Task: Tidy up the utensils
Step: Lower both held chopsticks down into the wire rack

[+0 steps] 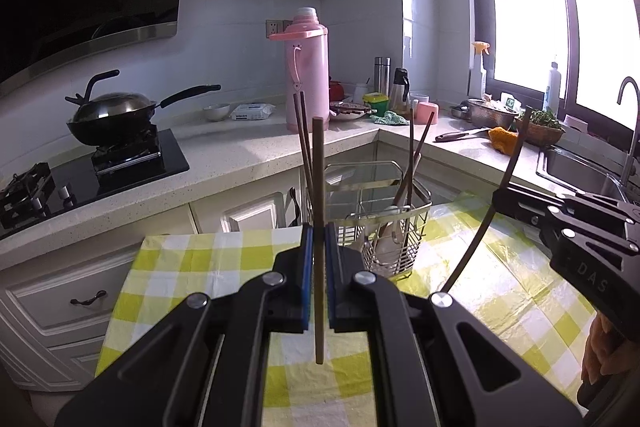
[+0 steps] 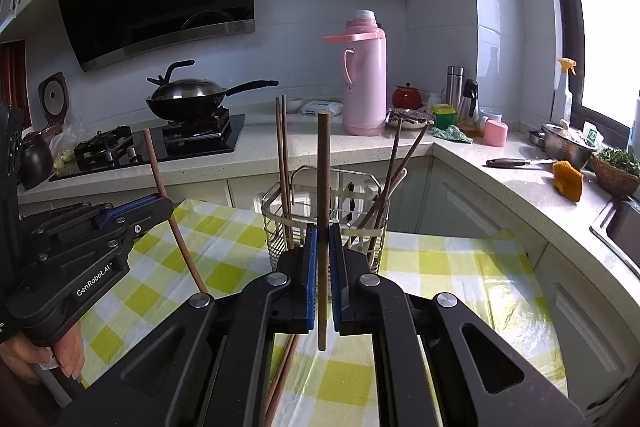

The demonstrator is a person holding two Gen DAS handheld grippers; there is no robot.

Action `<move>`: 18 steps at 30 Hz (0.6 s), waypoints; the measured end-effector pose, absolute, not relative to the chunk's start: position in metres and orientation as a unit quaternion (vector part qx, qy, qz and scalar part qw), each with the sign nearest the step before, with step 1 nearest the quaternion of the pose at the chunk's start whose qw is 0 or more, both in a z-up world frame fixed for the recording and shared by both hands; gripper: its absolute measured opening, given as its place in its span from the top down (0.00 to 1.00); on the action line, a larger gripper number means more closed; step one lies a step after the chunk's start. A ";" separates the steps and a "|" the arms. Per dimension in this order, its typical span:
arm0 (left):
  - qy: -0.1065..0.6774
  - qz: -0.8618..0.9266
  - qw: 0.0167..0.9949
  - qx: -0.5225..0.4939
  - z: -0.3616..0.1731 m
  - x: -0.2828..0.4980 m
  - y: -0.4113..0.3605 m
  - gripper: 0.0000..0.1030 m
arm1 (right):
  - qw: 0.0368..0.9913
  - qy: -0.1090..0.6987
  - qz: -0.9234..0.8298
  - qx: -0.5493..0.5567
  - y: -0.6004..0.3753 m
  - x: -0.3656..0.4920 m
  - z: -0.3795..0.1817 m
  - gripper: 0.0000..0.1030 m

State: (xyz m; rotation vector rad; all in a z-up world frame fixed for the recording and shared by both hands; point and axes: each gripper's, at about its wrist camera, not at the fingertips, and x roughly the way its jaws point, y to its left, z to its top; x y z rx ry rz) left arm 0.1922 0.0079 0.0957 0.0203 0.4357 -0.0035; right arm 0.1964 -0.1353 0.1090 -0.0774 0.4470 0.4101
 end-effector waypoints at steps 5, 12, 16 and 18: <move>0.204 -0.010 0.979 0.012 0.131 0.211 0.011 0.94 | 0.956 0.206 0.205 -0.035 -0.141 0.217 0.140 0.94; 0.181 -0.015 0.983 0.010 0.187 0.245 0.015 0.94 | 0.960 0.185 0.206 -0.030 -0.145 0.252 0.187 0.94; 0.173 -0.017 0.985 0.020 0.210 0.267 0.008 0.94 | 0.962 0.177 0.207 -0.029 -0.141 0.272 0.208 0.94; 0.170 -0.019 0.985 0.024 0.219 0.279 0.003 0.94 | 0.962 0.174 0.206 -0.033 -0.137 0.283 0.216 0.94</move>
